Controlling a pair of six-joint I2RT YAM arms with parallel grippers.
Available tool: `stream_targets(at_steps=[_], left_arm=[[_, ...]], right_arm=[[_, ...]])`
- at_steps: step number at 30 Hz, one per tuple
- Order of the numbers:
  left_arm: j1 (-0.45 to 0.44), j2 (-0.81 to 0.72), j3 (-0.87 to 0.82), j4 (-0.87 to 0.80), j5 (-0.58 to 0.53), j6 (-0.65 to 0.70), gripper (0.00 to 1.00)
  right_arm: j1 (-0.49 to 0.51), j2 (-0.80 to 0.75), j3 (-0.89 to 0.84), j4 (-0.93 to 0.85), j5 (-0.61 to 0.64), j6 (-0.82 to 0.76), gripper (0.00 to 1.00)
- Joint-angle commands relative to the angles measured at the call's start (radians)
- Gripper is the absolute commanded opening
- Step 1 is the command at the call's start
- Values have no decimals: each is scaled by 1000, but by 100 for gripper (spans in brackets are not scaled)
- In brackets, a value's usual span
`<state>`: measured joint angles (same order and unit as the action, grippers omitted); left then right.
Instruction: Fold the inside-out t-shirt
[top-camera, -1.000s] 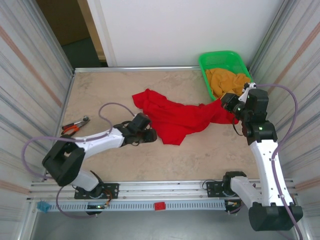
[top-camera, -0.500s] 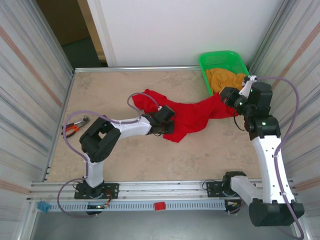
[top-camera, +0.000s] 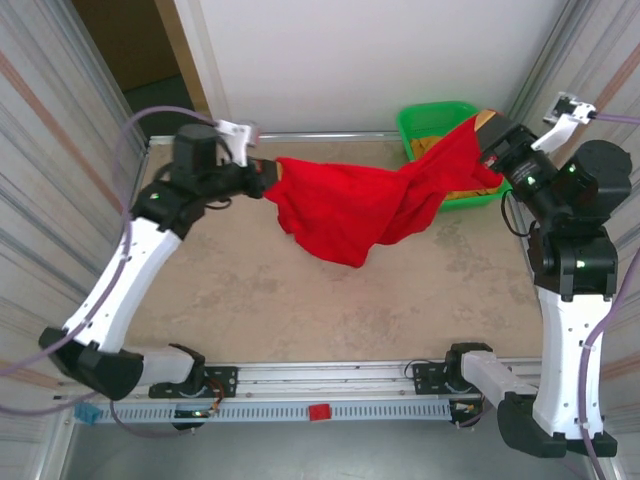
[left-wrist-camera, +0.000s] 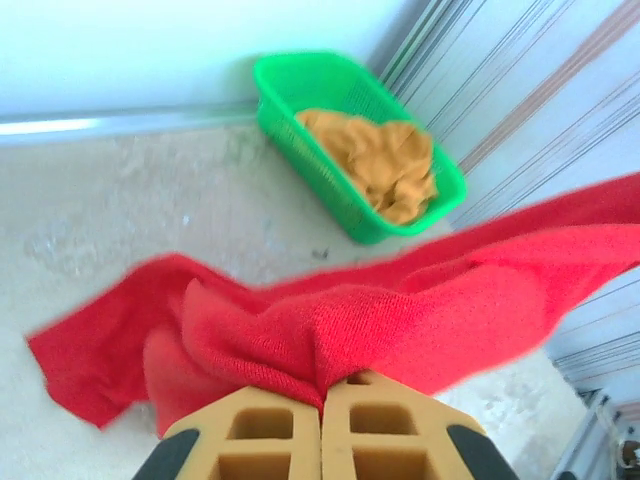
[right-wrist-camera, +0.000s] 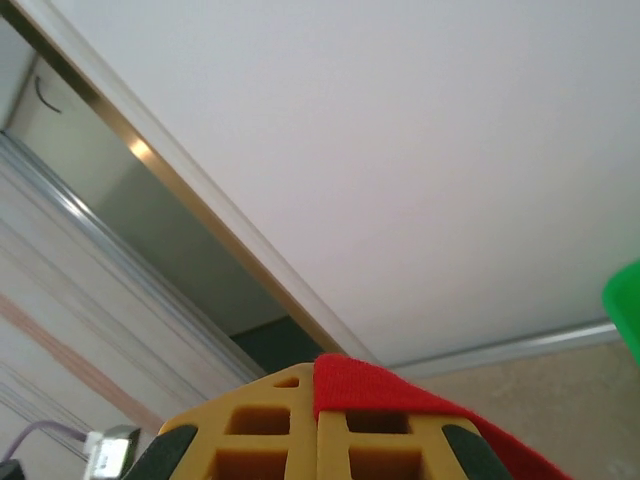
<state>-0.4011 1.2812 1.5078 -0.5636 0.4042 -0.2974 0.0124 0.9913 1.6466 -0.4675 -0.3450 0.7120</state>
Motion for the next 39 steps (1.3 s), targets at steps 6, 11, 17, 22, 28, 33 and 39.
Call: stream_targets(at_steps=[6,11,17,22,28,33,39], left_arm=[[131,75,-36,-49,69,46,29],[159,87,-192,-21,-45,10,46],[-49,-88,-525,93,-184,-150,50],[-335,-136,-673,142,-460,-225,51],[-470,78,-648,165,-571,-254,51],[-520,248,-574,160,-647,-302,52],[-553,328,-575,195,-663,-384,52]], right_arm=[[12,37,-39,70,10,32,0],[49,40,-264,108,39,5,0],[96,57,-447,147,75,-42,0],[100,71,-464,140,92,-76,0],[100,83,-462,138,93,-88,0],[99,78,-474,136,100,-92,0],[96,75,-473,131,107,-98,0]])
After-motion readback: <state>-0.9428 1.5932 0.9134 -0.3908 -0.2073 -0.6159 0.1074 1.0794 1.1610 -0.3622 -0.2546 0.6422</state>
